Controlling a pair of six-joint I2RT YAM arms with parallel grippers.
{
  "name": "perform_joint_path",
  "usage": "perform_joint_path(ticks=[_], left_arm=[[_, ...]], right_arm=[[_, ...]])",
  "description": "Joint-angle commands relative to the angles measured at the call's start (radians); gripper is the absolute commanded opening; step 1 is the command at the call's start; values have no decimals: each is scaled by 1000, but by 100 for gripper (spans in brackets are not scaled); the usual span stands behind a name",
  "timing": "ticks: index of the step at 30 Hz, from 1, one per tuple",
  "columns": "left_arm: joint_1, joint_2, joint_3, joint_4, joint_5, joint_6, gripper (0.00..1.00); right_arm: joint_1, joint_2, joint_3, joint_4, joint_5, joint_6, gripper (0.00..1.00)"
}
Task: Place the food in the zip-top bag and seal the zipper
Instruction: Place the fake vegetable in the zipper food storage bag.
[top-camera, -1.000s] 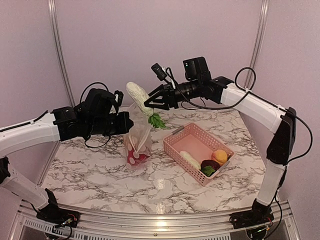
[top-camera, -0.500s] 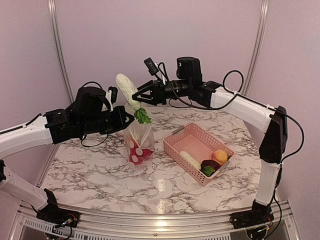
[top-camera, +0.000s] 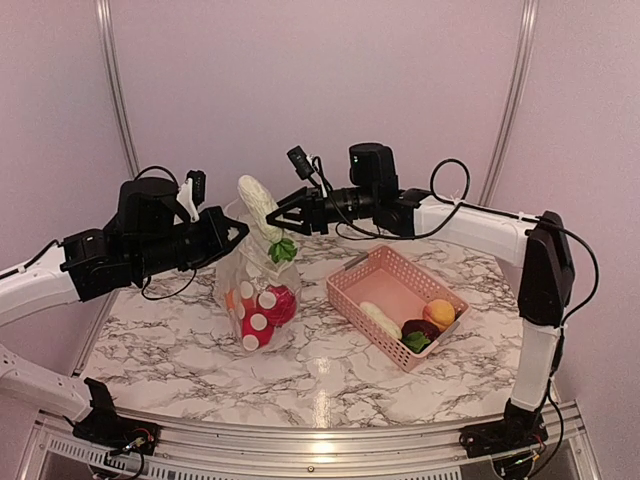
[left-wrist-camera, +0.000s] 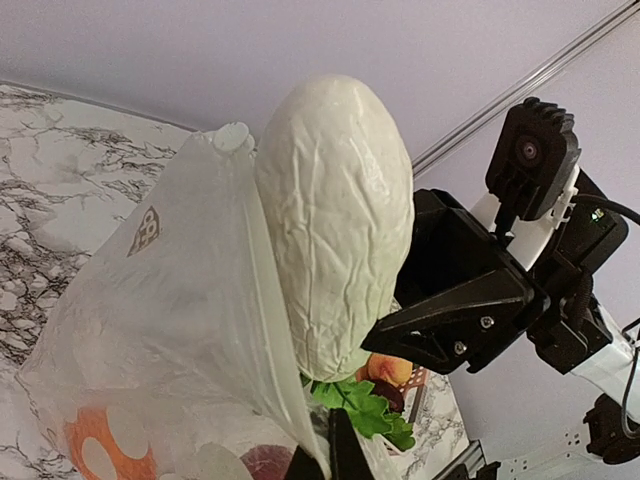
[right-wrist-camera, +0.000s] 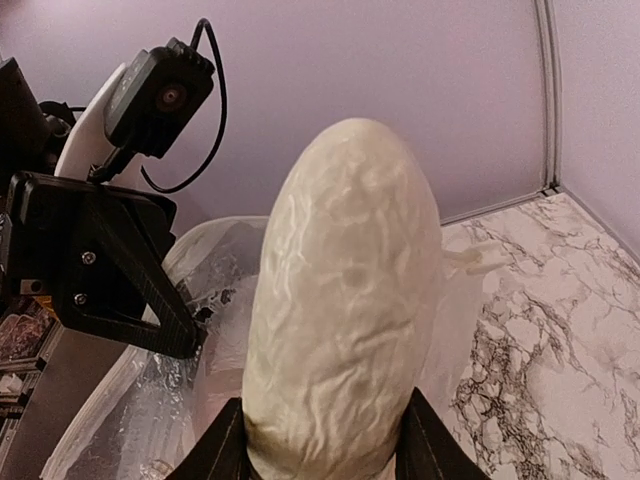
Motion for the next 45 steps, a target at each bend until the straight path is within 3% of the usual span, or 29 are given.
perform_joint_path(ticks=[1,7,16,25,29,40,45], left_arm=[[0,-35,-33,42,-59,-10,0],[0,-19,-51,42,-94,7,0],[0,36,-61,32,-145,40,0],[0,19,-96,56,-217,52,0],[0,12,-107,102,-176,83,0],[0,93,-124,168,-72,55,0],[-1,75,-133,151,-122,38,0]], right_arm=[[10,-37,-28,-6,97,-12,34],[44,-68,-53,-113,200,-34,35],[113,-92,-77,-242,268,-58,26],[115,-106,-155,-253,356,45,12],[115,-85,-135,-240,384,110,12],[118,30,31,-199,378,247,32],[117,26,-1,-184,339,240,58]])
